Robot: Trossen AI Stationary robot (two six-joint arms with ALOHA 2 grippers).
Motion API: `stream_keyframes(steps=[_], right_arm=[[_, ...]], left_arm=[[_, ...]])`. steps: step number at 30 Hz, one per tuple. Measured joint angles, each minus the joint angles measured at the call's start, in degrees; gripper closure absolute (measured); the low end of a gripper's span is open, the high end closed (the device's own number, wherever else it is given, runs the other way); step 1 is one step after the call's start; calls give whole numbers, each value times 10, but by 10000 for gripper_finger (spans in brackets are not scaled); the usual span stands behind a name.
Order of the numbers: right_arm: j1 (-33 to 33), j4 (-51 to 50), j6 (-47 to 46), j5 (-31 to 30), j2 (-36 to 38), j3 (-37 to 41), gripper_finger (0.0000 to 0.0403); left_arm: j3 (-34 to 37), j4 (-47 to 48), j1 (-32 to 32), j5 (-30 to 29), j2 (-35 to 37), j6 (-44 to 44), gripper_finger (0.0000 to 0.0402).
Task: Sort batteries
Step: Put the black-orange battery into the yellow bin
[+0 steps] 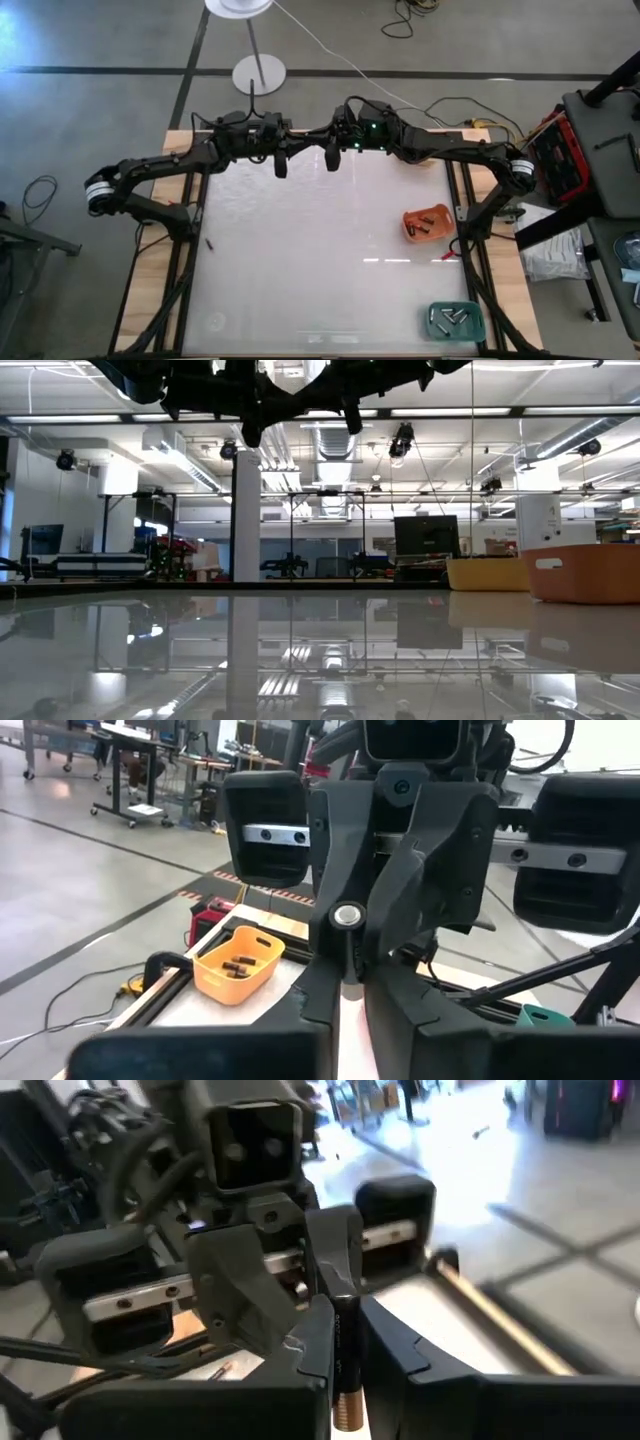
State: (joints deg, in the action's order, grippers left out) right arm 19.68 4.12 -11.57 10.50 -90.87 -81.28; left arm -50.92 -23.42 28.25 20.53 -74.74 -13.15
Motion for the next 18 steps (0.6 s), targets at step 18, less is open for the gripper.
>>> stream_keyframes(steps=[18], right_arm=[[166,-570,-45,-154,55,-31,388]], left_arm=[[5,554,-3,-91,7,16,226]])
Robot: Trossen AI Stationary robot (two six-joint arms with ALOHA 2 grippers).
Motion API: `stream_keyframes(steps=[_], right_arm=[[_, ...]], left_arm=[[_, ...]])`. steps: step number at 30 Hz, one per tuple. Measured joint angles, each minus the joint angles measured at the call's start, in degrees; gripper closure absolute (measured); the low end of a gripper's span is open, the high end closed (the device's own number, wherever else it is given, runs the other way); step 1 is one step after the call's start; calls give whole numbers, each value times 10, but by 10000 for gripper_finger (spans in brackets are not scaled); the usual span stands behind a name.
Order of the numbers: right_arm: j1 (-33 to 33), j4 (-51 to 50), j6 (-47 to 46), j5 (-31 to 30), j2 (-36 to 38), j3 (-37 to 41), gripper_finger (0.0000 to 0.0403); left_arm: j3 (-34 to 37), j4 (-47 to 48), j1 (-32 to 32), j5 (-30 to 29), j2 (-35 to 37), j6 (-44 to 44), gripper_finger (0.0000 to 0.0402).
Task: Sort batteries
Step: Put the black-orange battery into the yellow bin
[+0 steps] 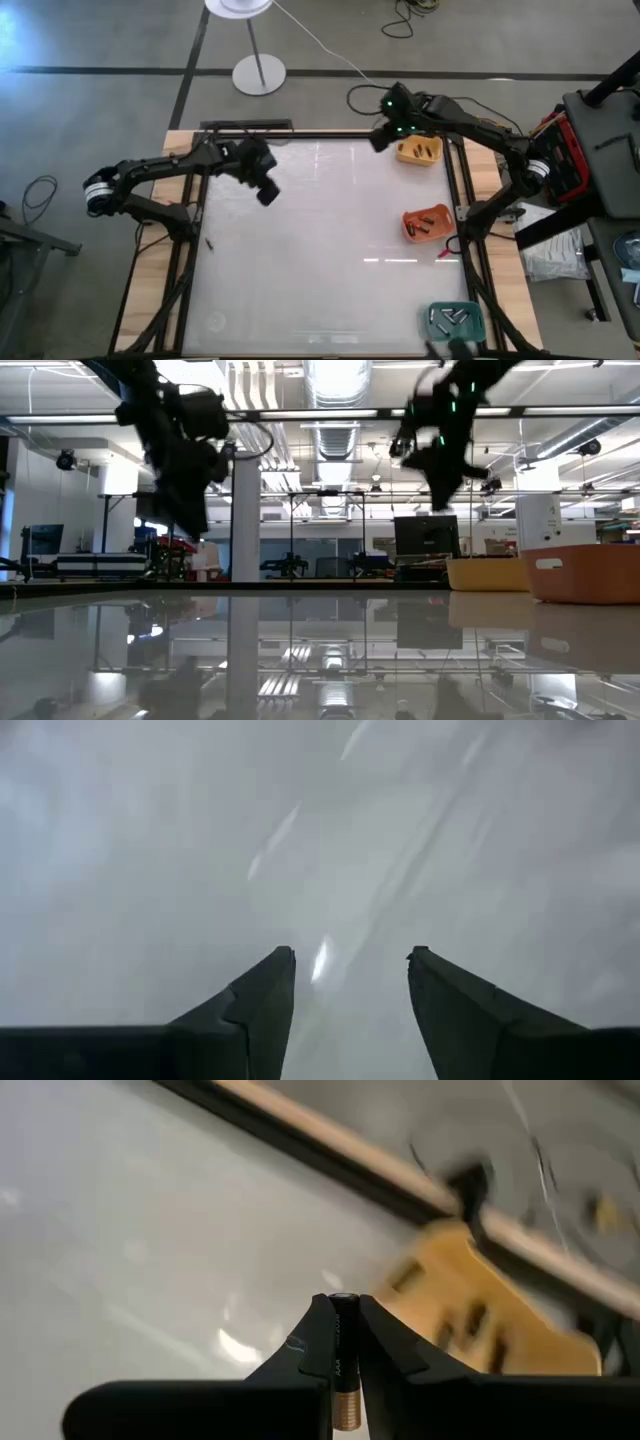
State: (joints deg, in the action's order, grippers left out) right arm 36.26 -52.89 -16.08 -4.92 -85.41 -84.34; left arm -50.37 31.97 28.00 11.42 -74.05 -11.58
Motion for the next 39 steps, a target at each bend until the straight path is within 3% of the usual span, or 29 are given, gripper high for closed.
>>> stream_keyframes(steps=[2,7,13,19,24,27,33,39], right_arm=[[37,-22,-4,-32,-7,30,388],[134,-18,4,-30,-52,98,388],[201,12,36,-29,-127,111,388],[225,35,58,-21,-194,93,388],[227,38,70,-11,-231,91,388],[227,39,80,-9,-238,89,384],[227,41,118,-11,-224,91,307],[206,28,164,-6,-128,92,224]], left_arm=[[12,51,-3,-17,-2,-5,229],[52,88,-3,-25,-1,-37,239],[69,143,-33,-16,4,-63,244],[64,159,-155,-19,30,-57,245],[63,186,-284,-60,29,32,245],[63,218,-312,-56,13,48,245],[61,301,-328,-48,-14,107,245],[41,395,-329,-52,-25,257,245]])
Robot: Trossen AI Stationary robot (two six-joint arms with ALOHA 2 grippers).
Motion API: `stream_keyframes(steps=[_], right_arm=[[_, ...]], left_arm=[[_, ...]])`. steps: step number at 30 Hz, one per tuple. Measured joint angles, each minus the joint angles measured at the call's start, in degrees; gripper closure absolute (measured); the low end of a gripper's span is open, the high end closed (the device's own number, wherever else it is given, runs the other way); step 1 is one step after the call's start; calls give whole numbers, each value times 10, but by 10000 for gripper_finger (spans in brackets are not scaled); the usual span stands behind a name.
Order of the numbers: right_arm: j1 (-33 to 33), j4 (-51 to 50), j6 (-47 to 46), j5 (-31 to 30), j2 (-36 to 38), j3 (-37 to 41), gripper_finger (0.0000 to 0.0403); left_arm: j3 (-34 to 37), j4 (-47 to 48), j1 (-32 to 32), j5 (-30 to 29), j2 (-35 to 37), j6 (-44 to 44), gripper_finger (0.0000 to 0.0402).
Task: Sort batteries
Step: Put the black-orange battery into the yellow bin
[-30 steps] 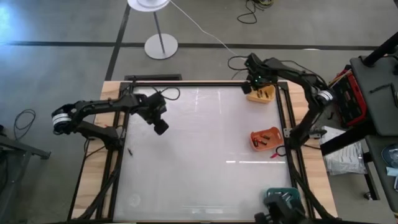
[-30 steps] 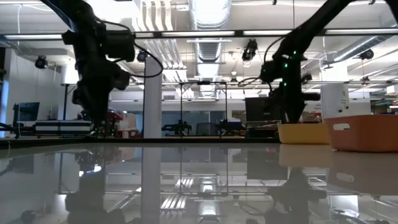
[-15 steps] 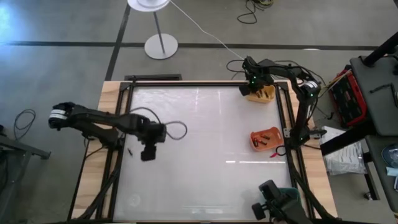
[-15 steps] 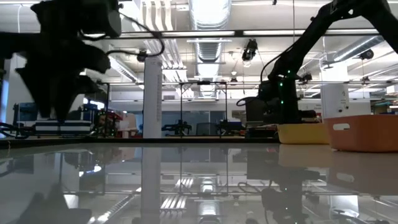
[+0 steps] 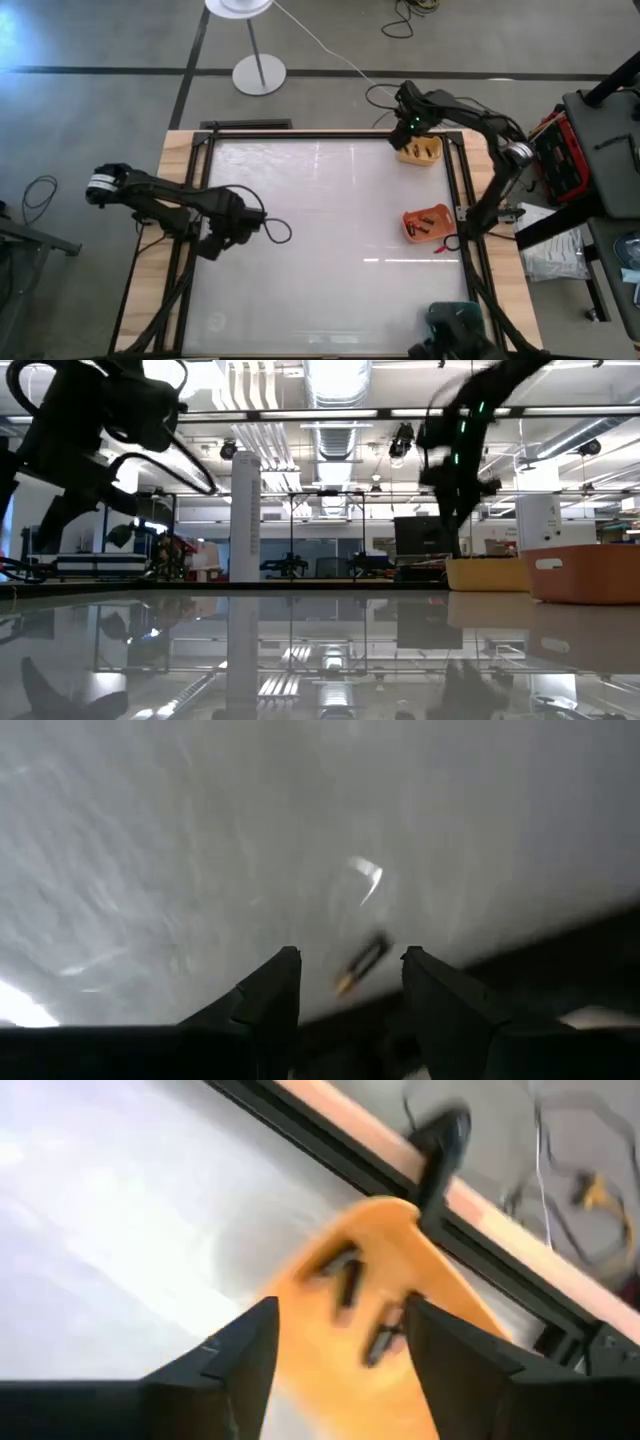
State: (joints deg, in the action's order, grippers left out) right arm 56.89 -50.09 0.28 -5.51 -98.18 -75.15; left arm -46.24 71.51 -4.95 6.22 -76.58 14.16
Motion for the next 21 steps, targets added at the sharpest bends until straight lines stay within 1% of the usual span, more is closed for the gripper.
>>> stream_keyframes(steps=[3,5,8,11,13,15,17,21], right_arm=[[-42,-20,-17,15,74,5,195],[-88,-24,-42,14,132,8,182],[-179,-8,-98,15,219,17,169],[-285,40,-185,1,296,34,162],[-360,74,-256,-38,338,45,161],[-435,89,-323,-98,367,53,163],[-507,88,-376,-165,381,54,166],[-629,87,-475,-263,386,55,171]], left_arm=[[4,33,0,-24,-3,91,245],[10,41,0,-28,-6,133,245],[24,20,-2,1,-20,133,246],[42,14,-21,-6,-46,157,247],[41,12,-36,-11,-70,162,247],[39,8,-52,-32,-90,164,247],[39,13,-67,-36,-111,164,247],[44,9,-100,2,-158,121,247]])
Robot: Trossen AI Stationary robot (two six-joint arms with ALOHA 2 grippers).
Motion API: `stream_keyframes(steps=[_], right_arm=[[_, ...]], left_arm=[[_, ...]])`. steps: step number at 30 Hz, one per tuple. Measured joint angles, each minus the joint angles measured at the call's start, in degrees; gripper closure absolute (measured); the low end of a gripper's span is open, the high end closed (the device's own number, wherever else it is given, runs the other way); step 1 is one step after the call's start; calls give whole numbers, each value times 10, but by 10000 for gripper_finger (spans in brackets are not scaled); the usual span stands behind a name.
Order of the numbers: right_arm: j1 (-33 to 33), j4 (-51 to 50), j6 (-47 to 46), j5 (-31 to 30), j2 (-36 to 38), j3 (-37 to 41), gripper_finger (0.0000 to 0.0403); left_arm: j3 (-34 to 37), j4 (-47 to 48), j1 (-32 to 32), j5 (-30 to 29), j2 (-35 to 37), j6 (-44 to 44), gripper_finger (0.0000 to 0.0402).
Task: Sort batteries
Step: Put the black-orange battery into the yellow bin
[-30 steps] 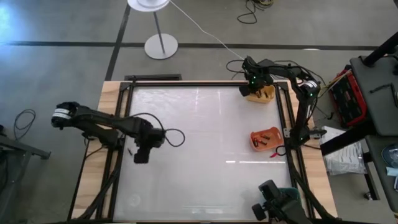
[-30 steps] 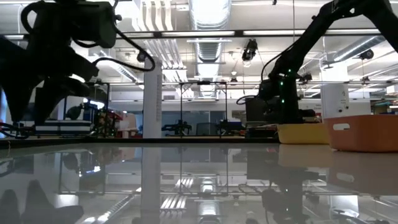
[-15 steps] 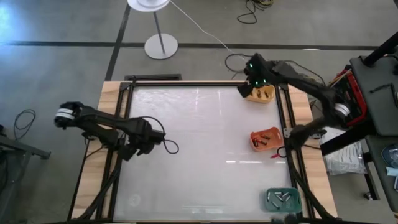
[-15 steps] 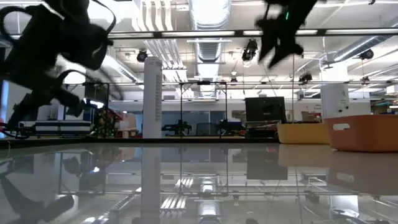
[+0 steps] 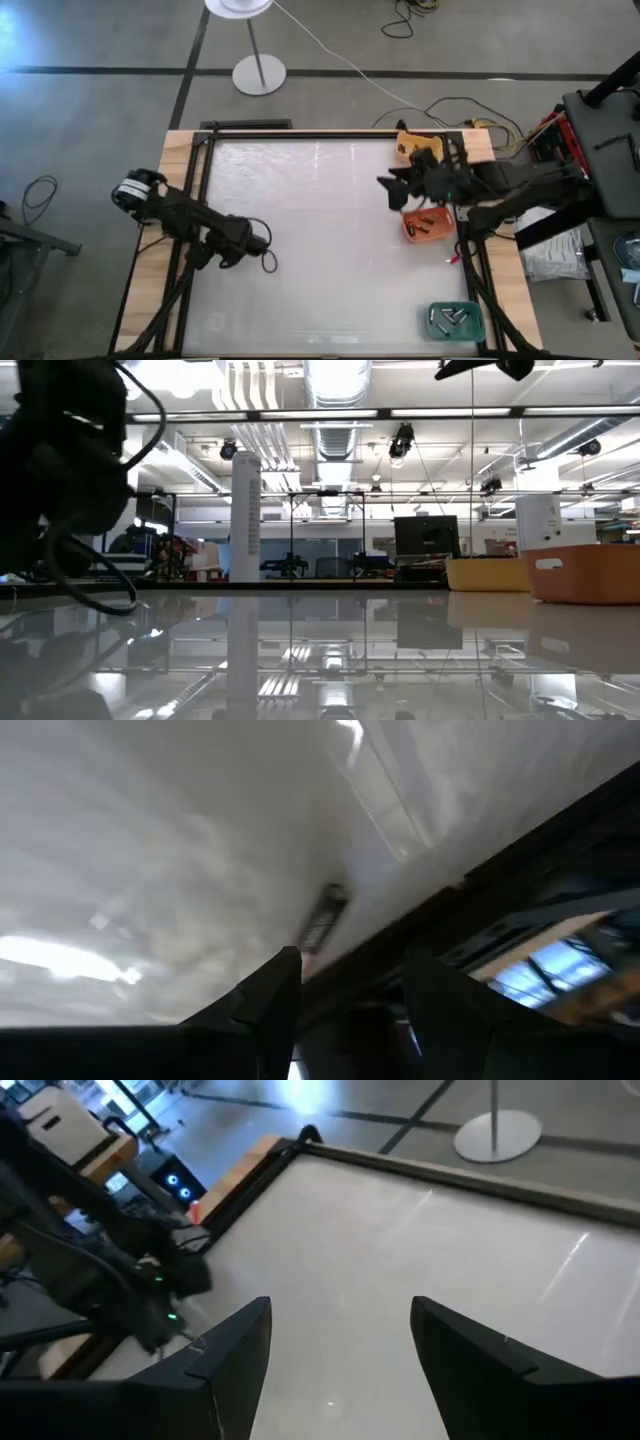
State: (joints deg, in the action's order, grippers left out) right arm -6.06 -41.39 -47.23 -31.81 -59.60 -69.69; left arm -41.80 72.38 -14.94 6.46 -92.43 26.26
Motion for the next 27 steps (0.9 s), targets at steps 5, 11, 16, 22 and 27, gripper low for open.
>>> stream_keyframes(steps=[5,11,16,22,27], right_arm=[[-116,2,-115,-86,-40,0,170],[-191,2,-221,-102,-129,-19,174],[-219,0,-251,-99,-205,-65,172],[-237,-12,-233,-97,-249,-141,168],[-241,-55,-222,-95,-245,-177,172]], left_arm=[[23,-27,-53,-8,-45,-55,247],[21,-45,-97,-77,-77,-95,247],[17,-53,-113,-86,-96,-96,257],[-6,-46,-114,-98,-132,-95,379],[-20,-45,-111,-96,-123,-94,389]])
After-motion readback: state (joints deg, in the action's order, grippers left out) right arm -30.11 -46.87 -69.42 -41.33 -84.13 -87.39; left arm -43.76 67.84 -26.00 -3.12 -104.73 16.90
